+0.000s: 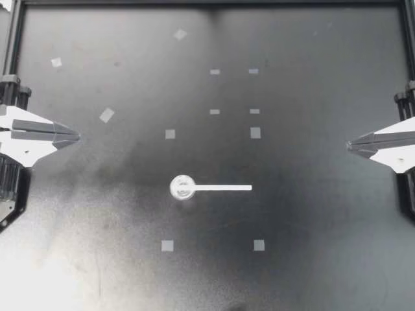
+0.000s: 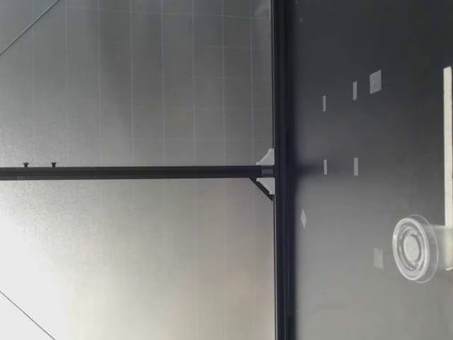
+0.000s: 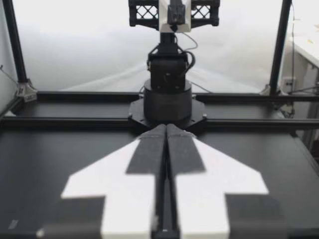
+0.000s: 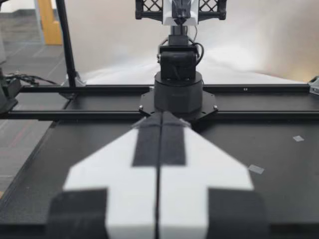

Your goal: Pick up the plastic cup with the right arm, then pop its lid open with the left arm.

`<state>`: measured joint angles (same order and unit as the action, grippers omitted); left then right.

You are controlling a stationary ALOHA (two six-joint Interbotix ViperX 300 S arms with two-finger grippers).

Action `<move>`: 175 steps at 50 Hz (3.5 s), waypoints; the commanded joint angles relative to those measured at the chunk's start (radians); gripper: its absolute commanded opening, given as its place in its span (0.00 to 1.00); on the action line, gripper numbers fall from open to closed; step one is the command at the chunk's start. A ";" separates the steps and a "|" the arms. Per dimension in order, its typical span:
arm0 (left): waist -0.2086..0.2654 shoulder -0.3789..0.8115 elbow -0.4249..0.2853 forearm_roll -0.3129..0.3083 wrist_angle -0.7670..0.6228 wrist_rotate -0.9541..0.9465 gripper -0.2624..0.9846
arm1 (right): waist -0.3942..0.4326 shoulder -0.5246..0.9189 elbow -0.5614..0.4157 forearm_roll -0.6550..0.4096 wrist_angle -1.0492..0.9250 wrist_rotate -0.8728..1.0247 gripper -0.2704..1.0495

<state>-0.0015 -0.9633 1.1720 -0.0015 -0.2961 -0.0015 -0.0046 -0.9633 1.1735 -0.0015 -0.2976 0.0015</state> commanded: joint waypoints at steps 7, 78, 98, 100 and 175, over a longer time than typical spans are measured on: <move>-0.014 -0.015 0.046 -0.006 -0.017 -0.012 0.20 | -0.008 -0.005 0.032 0.000 -0.006 0.000 0.21; 0.014 0.848 -0.176 -0.031 0.018 0.064 0.19 | -0.006 1.195 -0.322 0.006 -0.434 0.330 0.73; -0.034 0.927 -0.181 -0.032 -0.071 0.052 0.19 | -0.008 1.305 -0.431 -0.005 -0.301 0.334 0.73; -0.034 0.930 -0.181 -0.032 -0.075 0.049 0.19 | -0.006 1.315 -0.440 -0.005 -0.299 0.334 0.73; -0.028 1.034 -0.163 -0.032 -0.137 0.063 0.19 | -0.020 1.399 -0.557 -0.031 -0.281 0.296 0.73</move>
<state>-0.0337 0.0813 1.0155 -0.0337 -0.4234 0.0614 -0.0184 0.4602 0.6366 -0.0184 -0.5752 0.2991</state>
